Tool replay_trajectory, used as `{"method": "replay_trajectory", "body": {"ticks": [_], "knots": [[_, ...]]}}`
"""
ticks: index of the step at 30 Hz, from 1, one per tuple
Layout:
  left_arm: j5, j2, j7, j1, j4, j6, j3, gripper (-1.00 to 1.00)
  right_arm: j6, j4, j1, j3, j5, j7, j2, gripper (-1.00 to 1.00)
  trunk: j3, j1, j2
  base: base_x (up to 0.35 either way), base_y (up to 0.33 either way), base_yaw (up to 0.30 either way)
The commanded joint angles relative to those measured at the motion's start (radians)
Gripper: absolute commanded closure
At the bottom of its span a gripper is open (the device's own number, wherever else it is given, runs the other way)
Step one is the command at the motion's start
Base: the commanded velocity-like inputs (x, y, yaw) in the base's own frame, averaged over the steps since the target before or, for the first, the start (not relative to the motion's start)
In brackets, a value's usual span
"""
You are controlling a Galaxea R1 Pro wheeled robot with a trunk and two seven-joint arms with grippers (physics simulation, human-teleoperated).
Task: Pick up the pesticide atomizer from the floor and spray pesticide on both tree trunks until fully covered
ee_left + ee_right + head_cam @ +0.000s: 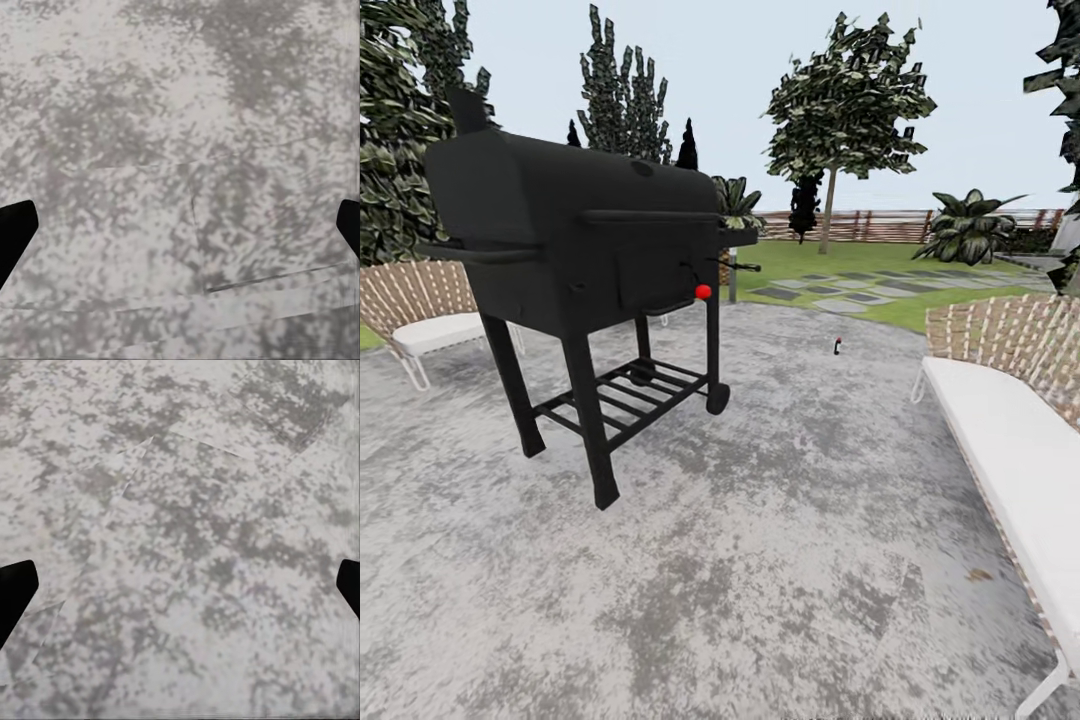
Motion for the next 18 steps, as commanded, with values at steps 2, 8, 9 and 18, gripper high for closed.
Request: {"method": "replay_trajectory", "body": {"ticks": [2,8,9,18], "knots": [[0.0,0.0,0.0,0.0,0.0,-0.003,0.001,-1.0,-0.003,0.001,-0.001,0.0,0.001,-0.001,0.0,-1.0,0.001,0.0,0.0,0.0,0.0,-0.26],[0.0,0.0,0.0,0.0,-0.002,-0.003,0.002,-1.0,-0.003,0.001,-0.001,0.0,0.001,-0.001,0.0,-1.0,0.005,0.0,0.0,0.0,0.0,-0.259],[0.0,0.0,0.0,0.0,-0.002,-0.003,0.002,-1.0,-0.003,0.001,-0.001,0.0,0.001,-0.001,0.0,-1.0,0.006,0.0,0.0,0.0,0.0,-0.259],[0.0,0.001,0.0,0.0,-0.006,-0.003,0.002,-1.0,-0.003,0.001,-0.001,0.0,0.001,-0.001,0.0,-1.0,0.013,0.0,0.0,0.138,0.028,-0.259]]}}
